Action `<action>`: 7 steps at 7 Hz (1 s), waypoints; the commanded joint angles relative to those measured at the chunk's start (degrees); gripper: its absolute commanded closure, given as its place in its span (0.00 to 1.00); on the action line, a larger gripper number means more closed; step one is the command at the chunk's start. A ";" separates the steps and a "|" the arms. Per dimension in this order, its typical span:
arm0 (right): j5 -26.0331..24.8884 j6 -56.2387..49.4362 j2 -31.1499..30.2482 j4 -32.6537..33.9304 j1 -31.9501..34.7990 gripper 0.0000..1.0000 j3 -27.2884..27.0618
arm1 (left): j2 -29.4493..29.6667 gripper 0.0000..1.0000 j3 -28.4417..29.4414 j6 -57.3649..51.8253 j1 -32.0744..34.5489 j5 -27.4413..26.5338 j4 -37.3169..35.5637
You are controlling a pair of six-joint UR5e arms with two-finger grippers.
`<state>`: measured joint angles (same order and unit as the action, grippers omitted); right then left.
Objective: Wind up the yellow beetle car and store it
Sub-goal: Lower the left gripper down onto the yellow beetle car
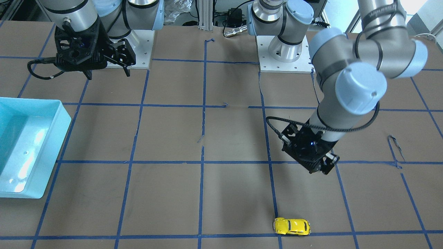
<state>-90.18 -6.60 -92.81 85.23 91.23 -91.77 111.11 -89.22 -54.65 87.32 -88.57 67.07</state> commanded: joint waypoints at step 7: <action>-0.08 0.01 0.00 -0.33 0.00 0.00 -0.16 | 22.04 0.02 17.85 -41.51 -0.14 -1.52 -4.76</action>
<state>-90.18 -6.59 -92.81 85.00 91.23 -91.93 132.85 -71.82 -95.99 87.19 -90.29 62.35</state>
